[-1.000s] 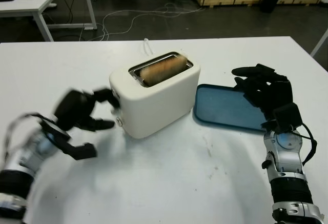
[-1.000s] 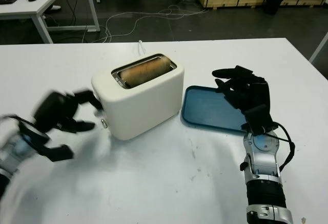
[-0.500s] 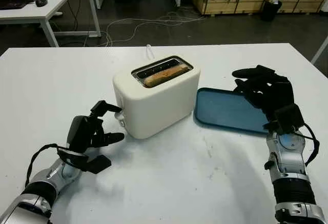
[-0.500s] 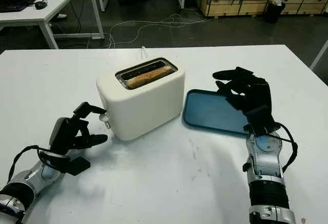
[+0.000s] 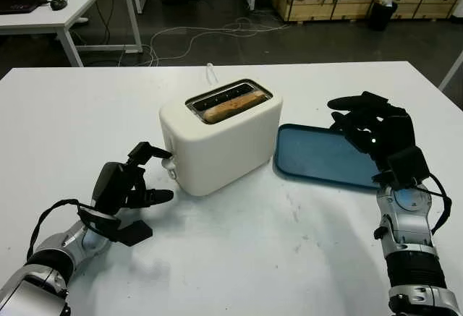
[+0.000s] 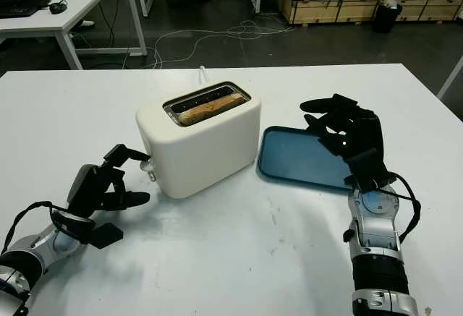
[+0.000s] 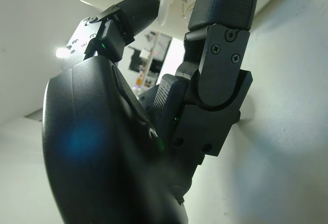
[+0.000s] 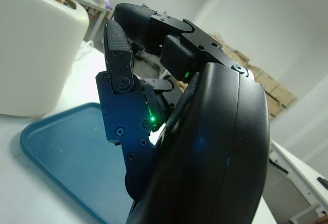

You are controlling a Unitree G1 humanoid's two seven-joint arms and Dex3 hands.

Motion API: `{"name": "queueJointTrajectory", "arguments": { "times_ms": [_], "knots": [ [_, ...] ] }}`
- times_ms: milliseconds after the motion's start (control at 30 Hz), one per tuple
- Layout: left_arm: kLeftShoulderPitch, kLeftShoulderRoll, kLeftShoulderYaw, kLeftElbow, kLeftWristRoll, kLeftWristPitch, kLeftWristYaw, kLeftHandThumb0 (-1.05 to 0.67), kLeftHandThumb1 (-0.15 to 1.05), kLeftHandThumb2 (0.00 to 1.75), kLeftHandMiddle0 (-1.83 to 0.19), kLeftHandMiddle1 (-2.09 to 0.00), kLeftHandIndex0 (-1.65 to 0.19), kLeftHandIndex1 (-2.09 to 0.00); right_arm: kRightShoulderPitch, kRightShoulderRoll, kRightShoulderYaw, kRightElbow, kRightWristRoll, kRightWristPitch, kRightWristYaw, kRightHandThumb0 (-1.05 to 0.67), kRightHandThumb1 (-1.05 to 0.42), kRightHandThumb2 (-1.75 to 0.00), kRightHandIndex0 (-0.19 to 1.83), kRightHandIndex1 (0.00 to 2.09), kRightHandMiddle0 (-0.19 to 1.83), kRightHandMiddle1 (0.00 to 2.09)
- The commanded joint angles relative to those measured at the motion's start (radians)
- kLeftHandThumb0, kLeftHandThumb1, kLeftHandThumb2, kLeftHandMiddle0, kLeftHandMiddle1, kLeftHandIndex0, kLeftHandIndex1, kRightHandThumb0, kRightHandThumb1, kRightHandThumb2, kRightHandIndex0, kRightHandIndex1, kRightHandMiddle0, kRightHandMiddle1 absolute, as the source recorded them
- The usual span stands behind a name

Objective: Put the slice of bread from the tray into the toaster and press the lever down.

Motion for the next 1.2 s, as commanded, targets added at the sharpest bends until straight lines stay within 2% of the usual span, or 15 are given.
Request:
{"name": "queueJointTrajectory", "arguments": {
  "times_ms": [0,67,133,167,200,267,300,367,533,733,900,1000,1067,1100,1167],
  "knots": [
    [-0.019,-0.019,-0.006,-0.014,0.040,0.046,-0.013,-1.05,0.92,0.47,-1.36,-1.21,-1.55,-0.13,-0.016,-0.002,0.005,-0.007,-0.007,-0.001,-0.012,-0.38,-0.92,-0.17,0.72,1.41,0.86,0.66],
    [-0.058,-0.011,0.036,-0.056,0.006,0.050,-0.011,-1.05,0.92,0.54,-1.24,-1.43,-1.49,-0.22,-0.015,0.000,0.007,-0.007,-0.005,-0.002,-0.015,-0.38,-0.92,-0.17,0.73,1.41,0.85,0.66],
    [-0.089,-0.007,0.087,-0.093,-0.027,0.048,-0.001,-1.05,0.92,0.58,-1.13,-1.65,-1.25,-0.63,-0.013,0.002,0.010,-0.009,-0.006,-0.001,-0.019,-0.38,-0.92,-0.17,0.73,1.44,0.85,0.67],
    [-0.103,-0.002,0.113,-0.115,-0.037,0.051,0.007,-1.05,0.92,0.61,-1.12,-1.71,-1.08,-0.95,-0.012,0.003,0.010,-0.010,-0.003,-0.001,-0.020,-0.38,-0.92,-0.17,0.72,1.47,0.84,0.68],
    [-0.115,0.005,0.135,-0.139,-0.043,0.058,0.011,-1.05,0.92,0.63,-1.12,-1.73,-0.97,-1.14,-0.011,0.004,0.009,-0.013,0.001,0.003,-0.020,-0.38,-0.92,-0.17,0.71,1.48,0.84,0.68],
    [-0.128,0.016,0.172,-0.183,-0.047,0.076,0.010,-1.05,0.92,0.67,-1.12,-1.74,-0.83,-1.39,-0.010,0.006,0.008,-0.017,0.006,0.007,-0.020,-0.38,-0.92,-0.16,0.70,1.46,0.84,0.69],
    [-0.134,0.019,0.188,-0.199,-0.048,0.081,0.009,-1.05,0.92,0.68,-1.12,-1.74,-0.80,-1.43,-0.010,0.005,0.008,-0.014,0.004,0.001,-0.022,-0.38,-0.92,-0.16,0.70,1.46,0.84,0.69],
    [-0.147,0.016,0.224,-0.222,-0.076,0.081,-0.022,-1.05,0.92,0.67,-1.13,-1.74,-0.77,-1.47,-0.009,0.004,0.009,-0.010,0.002,-0.007,-0.023,-0.38,-0.92,-0.16,0.71,1.46,0.83,0.69],
    [-0.152,0.021,0.295,-0.313,-0.204,0.125,-0.227,-1.05,0.92,0.61,-1.15,-1.75,-0.84,-1.50,-0.007,0.009,0.011,-0.014,0.005,0.001,-0.026,-0.37,-0.92,-0.16,0.71,1.47,0.83,0.71],
    [-0.107,0.028,0.368,-0.456,-0.372,0.152,-0.480,-1.05,0.92,0.47,-1.09,-1.70,-1.04,-1.28,-0.007,0.018,0.009,-0.012,0.025,0.002,-0.014,-0.36,-0.92,-0.15,0.70,1.53,0.82,0.71],
    [-0.066,-0.014,0.424,-0.525,-0.473,0.163,-0.585,-1.05,0.92,0.42,-1.12,-1.65,-1.11,-1.21,-0.010,0.037,0.014,-0.011,0.032,0.010,-0.013,-0.39,-0.92,-0.16,0.70,1.52,0.82,0.72],
    [-0.034,-0.058,0.454,-0.565,-0.540,0.246,-0.636,-1.05,0.92,0.33,-1.31,-1.49,-1.25,-1.08,-0.014,0.052,0.015,-0.012,0.052,0.011,-0.006,-0.36,-0.92,-0.18,0.71,1.50,0.80,0.71],
    [-0.013,-0.080,0.469,-0.592,-0.536,0.316,-0.638,-1.05,0.92,0.31,-1.40,-1.44,-1.30,-1.06,-0.019,0.046,0.021,-0.018,0.039,0.008,-0.010,-0.36,-0.92,-0.20,0.70,1.48,0.79,0.71],
    [-0.005,-0.088,0.474,-0.600,-0.529,0.342,-0.637,-1.05,0.92,0.33,-1.44,-1.43,-1.32,-1.06,-0.023,0.031,0.028,-0.023,0.009,0.003,-0.020,-0.36,-0.92,-0.23,0.68,1.50,0.76,0.79],
    [0.010,-0.101,0.482,-0.610,-0.528,0.384,-0.646,-1.05,0.92,0.32,-1.49,-1.40,-1.33,-1.07,-0.037,-0.003,0.037,-0.031,-0.038,-0.004,-0.025,-0.38,-0.92,-0.28,0.67,1.53,0.62,1.10]
  ]
}}
